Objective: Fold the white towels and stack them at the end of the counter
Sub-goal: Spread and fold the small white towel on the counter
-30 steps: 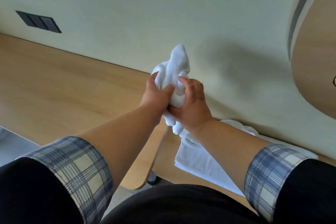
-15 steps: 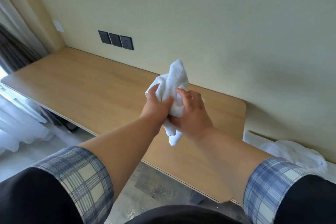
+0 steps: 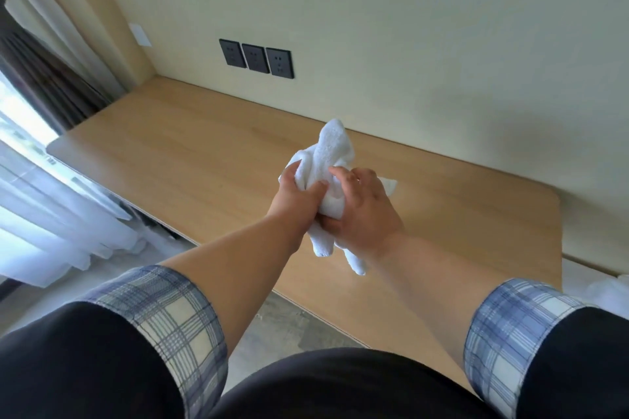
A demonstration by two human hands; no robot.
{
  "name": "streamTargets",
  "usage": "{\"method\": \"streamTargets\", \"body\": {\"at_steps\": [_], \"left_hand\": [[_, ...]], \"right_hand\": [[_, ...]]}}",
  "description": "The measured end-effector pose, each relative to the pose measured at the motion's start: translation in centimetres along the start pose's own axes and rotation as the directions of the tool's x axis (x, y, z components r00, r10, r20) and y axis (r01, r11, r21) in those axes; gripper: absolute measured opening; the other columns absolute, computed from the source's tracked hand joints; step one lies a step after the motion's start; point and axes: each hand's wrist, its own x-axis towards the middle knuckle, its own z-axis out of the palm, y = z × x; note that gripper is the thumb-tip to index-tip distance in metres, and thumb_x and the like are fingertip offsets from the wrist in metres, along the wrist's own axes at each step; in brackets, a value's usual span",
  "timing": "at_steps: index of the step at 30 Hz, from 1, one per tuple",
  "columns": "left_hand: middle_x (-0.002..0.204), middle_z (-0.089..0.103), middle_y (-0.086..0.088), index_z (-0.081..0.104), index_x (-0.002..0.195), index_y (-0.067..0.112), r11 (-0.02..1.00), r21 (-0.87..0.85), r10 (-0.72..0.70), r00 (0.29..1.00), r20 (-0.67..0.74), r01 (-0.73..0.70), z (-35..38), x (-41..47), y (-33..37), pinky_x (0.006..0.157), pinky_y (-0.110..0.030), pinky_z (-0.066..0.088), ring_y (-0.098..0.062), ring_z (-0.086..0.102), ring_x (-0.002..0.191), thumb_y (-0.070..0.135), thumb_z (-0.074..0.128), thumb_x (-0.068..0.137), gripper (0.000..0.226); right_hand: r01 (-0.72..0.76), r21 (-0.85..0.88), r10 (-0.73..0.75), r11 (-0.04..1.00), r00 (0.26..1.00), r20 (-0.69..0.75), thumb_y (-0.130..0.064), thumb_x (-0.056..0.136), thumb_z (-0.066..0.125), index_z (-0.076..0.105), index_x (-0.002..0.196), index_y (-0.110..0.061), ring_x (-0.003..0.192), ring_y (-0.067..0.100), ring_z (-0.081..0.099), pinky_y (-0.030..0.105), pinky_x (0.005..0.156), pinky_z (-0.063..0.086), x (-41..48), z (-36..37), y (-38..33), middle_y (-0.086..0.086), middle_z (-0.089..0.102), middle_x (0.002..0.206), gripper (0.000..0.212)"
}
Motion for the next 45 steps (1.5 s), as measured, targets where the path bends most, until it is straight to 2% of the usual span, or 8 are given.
{"method": "streamTargets", "body": {"at_steps": [14, 20, 24, 26, 32, 36, 40, 45], "left_hand": [[0.118, 0.057, 0.006, 0.025, 0.140, 0.053, 0.969, 0.242, -0.050, 0.999, 0.018, 0.044, -11.2, 13.4, -2.6, 0.078, -0.038, 0.045, -0.014, 0.057, 0.089, 0.054, 0.049, 0.087, 0.058], [0.133, 0.047, 0.004, 0.033, 0.145, 0.037, 0.941, 0.328, 0.036, 0.987, 0.157, -0.087, -18.7, 19.5, -4.3, 0.092, -0.036, 0.040, -0.022, 0.052, 0.115, 0.041, 0.040, 0.101, 0.044], [0.121, 0.051, 0.006, 0.045, 0.128, 0.037, 0.900, 0.406, 0.080, 0.975, 0.209, -0.161, -22.8, 23.4, -4.3, 0.077, -0.032, 0.043, -0.011, 0.054, 0.090, 0.026, 0.035, 0.099, 0.033], [0.123, 0.051, 0.006, 0.042, 0.136, 0.036, 0.878, 0.453, 0.069, 0.976, 0.205, -0.157, -24.3, 25.2, -4.5, 0.078, -0.033, 0.043, -0.017, 0.056, 0.094, 0.024, 0.034, 0.095, 0.043], [0.120, 0.051, -0.003, 0.039, 0.142, 0.031, 0.747, 0.663, -0.116, 0.972, 0.204, -0.050, -27.1, 28.1, -7.4, 0.078, -0.037, 0.048, -0.026, 0.055, 0.094, 0.020, 0.047, 0.088, 0.055], [0.137, 0.036, -0.011, 0.034, 0.147, 0.026, 0.587, 0.810, -0.234, 0.959, 0.161, 0.008, -27.3, 28.7, -8.8, 0.088, -0.039, 0.047, -0.032, 0.053, 0.102, 0.030, 0.055, 0.089, 0.062], [0.152, 0.023, -0.009, 0.025, 0.149, 0.029, 0.466, 0.883, -0.107, 0.987, 0.120, -0.057, -26.4, 28.5, -9.1, 0.112, -0.042, 0.027, -0.031, 0.030, 0.136, 0.039, 0.058, 0.086, 0.072], [0.161, -0.005, -0.007, 0.018, 0.148, 0.034, 0.399, 0.913, 0.002, 0.996, 0.088, -0.081, -22.8, 28.4, -7.9, 0.116, -0.043, 0.012, -0.030, 0.011, 0.146, 0.040, 0.056, 0.086, 0.072]], "right_hand": [[-0.111, -0.199, 0.146, 0.974, 0.974, 0.171, -0.061, 0.079, 0.058, 0.031, 0.145, -0.034, 0.120, 0.029, 0.041, 0.044, 0.104, 0.038, 9.9, 10.9, -5.1, 0.005, 0.039, 0.129, 0.076], [-0.283, -0.229, 0.322, 0.931, 0.934, 0.153, -0.059, 0.081, 0.059, 0.028, 0.149, -0.037, 0.125, 0.029, 0.037, 0.042, 0.107, 0.033, 12.7, 17.2, -9.1, 0.004, 0.035, 0.137, 0.078], [-0.434, -0.212, 0.475, 0.876, 0.852, 0.219, -0.041, 0.090, 0.055, 0.018, 0.155, -0.034, 0.143, 0.026, 0.021, 0.037, 0.116, 0.021, 14.0, 20.6, -9.6, 0.003, 0.021, 0.157, 0.075], [-0.452, -0.259, 0.513, 0.854, 0.816, 0.267, -0.035, 0.094, 0.051, 0.012, 0.158, -0.029, 0.150, 0.024, 0.008, 0.038, 0.121, 0.015, 13.7, 21.7, -9.5, 0.006, 0.012, 0.164, 0.075], [-0.451, -0.437, 0.615, 0.779, 0.686, 0.388, -0.040, 0.097, 0.052, 0.010, 0.157, -0.030, 0.153, 0.032, -0.004, 0.051, 0.121, 0.014, 11.2, 23.4, -8.3, 0.009, 0.003, 0.166, 0.074], [-0.500, -0.429, 0.652, 0.752, 0.658, 0.376, -0.041, 0.096, 0.055, 0.007, 0.157, -0.032, 0.152, 0.032, -0.005, 0.051, 0.121, 0.016, 10.6, 24.3, -7.6, 0.008, -0.001, 0.166, 0.078], [-0.577, -0.326, 0.660, 0.749, 0.695, 0.285, -0.038, 0.097, 0.056, 0.010, 0.158, -0.029, 0.153, 0.027, -0.001, 0.045, 0.121, 0.019, 10.1, 24.2, -7.0, 0.006, -0.001, 0.167, 0.077], [-0.726, -0.164, 0.744, 0.668, 0.655, 0.131, -0.034, 0.096, 0.058, 0.022, 0.156, -0.027, 0.151, 0.023, 0.014, 0.039, 0.118, 0.027, 8.4, 22.0, -4.5, 0.003, 0.009, 0.166, 0.071]]}}
